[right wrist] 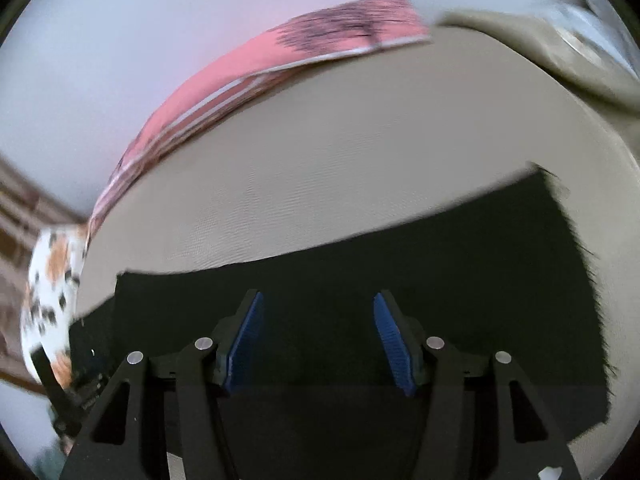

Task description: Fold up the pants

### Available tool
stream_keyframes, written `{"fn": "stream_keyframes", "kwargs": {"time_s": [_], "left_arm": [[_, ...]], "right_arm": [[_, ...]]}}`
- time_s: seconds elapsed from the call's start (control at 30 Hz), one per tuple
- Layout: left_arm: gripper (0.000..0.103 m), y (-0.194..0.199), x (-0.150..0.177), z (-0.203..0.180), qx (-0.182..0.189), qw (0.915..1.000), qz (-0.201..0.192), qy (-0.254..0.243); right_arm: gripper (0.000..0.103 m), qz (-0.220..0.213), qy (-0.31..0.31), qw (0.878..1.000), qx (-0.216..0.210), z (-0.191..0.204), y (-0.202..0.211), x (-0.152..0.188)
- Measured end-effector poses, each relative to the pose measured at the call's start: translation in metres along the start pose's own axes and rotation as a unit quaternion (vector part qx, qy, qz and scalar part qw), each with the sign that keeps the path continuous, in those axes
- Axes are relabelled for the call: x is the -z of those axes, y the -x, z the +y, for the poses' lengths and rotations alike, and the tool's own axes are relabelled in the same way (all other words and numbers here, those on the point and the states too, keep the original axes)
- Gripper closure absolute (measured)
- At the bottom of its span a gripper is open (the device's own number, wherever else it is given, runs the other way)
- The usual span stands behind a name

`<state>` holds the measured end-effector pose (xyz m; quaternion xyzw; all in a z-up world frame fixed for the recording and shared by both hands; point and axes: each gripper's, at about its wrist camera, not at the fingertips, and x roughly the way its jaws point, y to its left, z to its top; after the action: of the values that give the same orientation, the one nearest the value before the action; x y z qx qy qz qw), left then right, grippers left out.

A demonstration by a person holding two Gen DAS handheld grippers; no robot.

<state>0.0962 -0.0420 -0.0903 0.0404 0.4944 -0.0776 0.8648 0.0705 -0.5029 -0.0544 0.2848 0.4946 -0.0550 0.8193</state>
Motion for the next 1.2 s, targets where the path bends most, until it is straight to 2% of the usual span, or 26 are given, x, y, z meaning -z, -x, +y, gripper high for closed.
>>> {"fn": "stream_keyframes", "kwargs": {"time_s": [0.13,0.27,0.37,0.63,0.87,1.0,1.1,1.17,1.2], "left_arm": [[0.023,-0.004,0.001,0.002,-0.005,0.9999,0.008,0.006],[0.023,-0.005,0.001,0.0,-0.014,0.9999,0.009,-0.002],[0.023,-0.006,0.001,0.001,-0.012,0.9999,0.008,0.0],[0.02,-0.009,0.001,-0.001,-0.019,0.9998,0.008,0.0],[0.018,-0.01,0.0,-0.001,-0.023,0.9997,0.005,0.001],[0.017,-0.01,0.001,0.0,-0.023,0.9997,0.004,0.002],[0.015,-0.011,0.0,0.0,-0.024,0.9997,0.005,0.004],[0.015,-0.011,-0.001,0.001,-0.024,0.9997,0.005,0.005],[0.015,-0.011,-0.001,0.001,-0.025,0.9997,0.004,0.005]], "right_arm": [[0.048,-0.008,-0.017,1.0,0.024,-0.038,0.022,0.002],[0.048,-0.007,-0.03,0.999,0.028,-0.063,0.036,0.007],[0.046,0.015,-0.046,0.999,0.022,-0.09,0.039,0.011],[0.045,0.028,-0.113,0.993,-0.02,-0.153,0.05,0.015],[0.045,0.043,-0.12,0.991,-0.048,-0.168,0.04,0.021],[0.045,0.038,-0.135,0.987,-0.076,-0.176,0.04,0.021],[0.045,0.035,-0.123,0.988,-0.085,-0.177,0.041,0.023],[0.056,0.037,-0.121,0.988,-0.093,-0.177,0.041,0.026],[0.067,0.047,-0.119,0.987,-0.098,-0.175,0.037,0.029]]}}
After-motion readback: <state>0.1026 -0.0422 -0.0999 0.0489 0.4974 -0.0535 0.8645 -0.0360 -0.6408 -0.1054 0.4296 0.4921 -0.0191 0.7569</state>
